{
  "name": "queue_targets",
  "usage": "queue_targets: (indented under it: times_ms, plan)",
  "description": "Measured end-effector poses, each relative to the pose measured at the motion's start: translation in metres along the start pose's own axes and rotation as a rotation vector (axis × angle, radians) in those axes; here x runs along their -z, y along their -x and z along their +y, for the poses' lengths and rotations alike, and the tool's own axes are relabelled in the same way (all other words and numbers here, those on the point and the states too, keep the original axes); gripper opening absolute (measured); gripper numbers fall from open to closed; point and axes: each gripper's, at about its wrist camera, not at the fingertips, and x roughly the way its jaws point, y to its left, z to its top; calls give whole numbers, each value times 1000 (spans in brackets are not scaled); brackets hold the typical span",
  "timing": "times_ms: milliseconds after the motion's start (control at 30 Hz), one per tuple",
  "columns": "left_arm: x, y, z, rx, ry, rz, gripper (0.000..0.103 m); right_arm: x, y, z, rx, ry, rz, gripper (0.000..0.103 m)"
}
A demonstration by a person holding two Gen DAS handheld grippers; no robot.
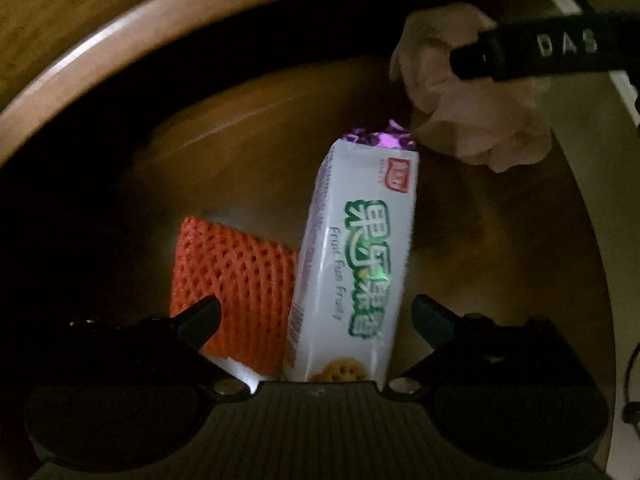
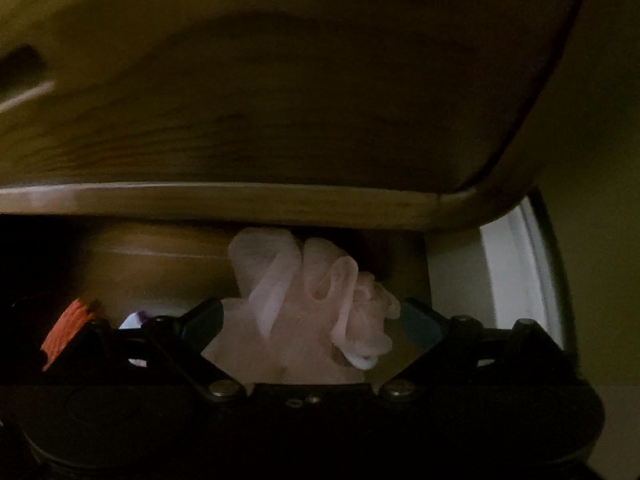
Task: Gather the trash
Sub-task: 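Grasp the white-green biscuit packet with the left tool while the right tool grasps the pink mesh sponge, then lift the biscuit packet over the wastebasket and open the left tool while the right tool lifts the sponge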
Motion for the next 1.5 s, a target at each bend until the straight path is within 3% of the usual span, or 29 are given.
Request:
queue_targets:
  times_ms: [100,200,300,367,433,467,633,733,967,1233,1367,1500]
  plan:
    - [-5,-5,-6,33,-70,7,100,-3,-14,-3,-4,-22,4,96]
    - [-7,-6,-12,54,-116,16,91,-3,-27,-2,8,2,15,96]
    - [-10,-10,-15,51,-119,48,73,0,-38,-4,4,15,52,91]
    - [-10,-14,-16,41,-113,76,53,2,-46,-9,14,10,87,85]
    - [-9,-14,-14,38,-101,85,50,3,-48,-14,15,7,121,77]
    - [-8,-14,-14,34,-97,83,44,4,-48,-16,21,3,135,73]
    - [-4,-6,-16,35,-80,74,43,1,-38,-27,-41,-27,184,41]
    - [-10,9,-17,37,-83,61,43,-6,-23,-25,-97,21,196,36]
    - [-9,63,4,60,-16,52,43,-25,30,-18,-254,133,241,35]
    - [-7,169,27,15,108,-59,43,-59,118,1,-429,168,118,35]
    - [-3,233,31,-30,123,-150,43,-79,190,12,-484,224,-14,34]
    - [9,308,30,-51,104,-288,43,-97,263,9,-609,264,-185,34]
